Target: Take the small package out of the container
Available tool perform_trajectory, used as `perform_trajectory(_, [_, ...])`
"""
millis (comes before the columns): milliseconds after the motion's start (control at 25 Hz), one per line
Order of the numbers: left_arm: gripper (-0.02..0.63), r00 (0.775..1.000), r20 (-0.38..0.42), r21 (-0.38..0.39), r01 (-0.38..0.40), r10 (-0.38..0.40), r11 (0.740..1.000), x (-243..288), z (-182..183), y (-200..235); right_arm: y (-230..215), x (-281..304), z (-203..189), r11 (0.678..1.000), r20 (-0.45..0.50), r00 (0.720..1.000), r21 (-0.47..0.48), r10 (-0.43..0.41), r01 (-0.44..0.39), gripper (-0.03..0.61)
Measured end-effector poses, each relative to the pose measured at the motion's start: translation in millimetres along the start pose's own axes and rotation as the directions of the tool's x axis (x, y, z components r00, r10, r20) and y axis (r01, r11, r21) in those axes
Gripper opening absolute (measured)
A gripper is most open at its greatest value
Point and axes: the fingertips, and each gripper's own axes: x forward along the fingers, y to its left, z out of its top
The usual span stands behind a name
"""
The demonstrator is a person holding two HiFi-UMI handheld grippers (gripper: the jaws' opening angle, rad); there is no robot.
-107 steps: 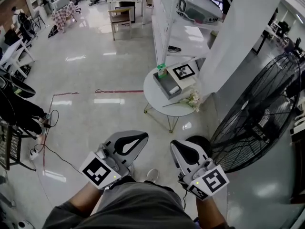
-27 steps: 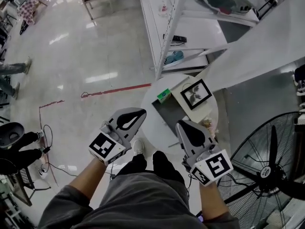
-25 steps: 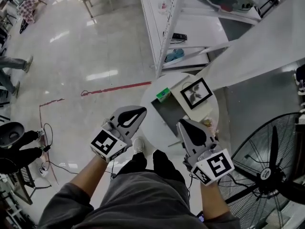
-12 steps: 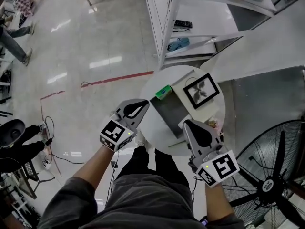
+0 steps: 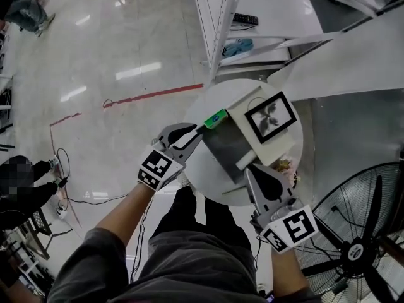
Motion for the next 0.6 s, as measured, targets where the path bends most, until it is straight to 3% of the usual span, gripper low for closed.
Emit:
perform_trajectory(200, [0.150, 0.999, -0.049, 0.010, 0.016, -0.016, 1.000, 20.9, -15.0, 2.2, -7.5, -0.6, -8.8, 1.000, -0.007, 1.000, 0.026, -0.008, 0.009, 0.023])
perform_trajectory(600, [0.176, 0.993, -0.112, 0.039, 0.035, -0.030, 0.999, 53.8, -27.5, 3.2, -26.5, -4.7, -26.9, 0.996, -0.016, 1.000, 0.088, -0.022, 0.023, 0.024])
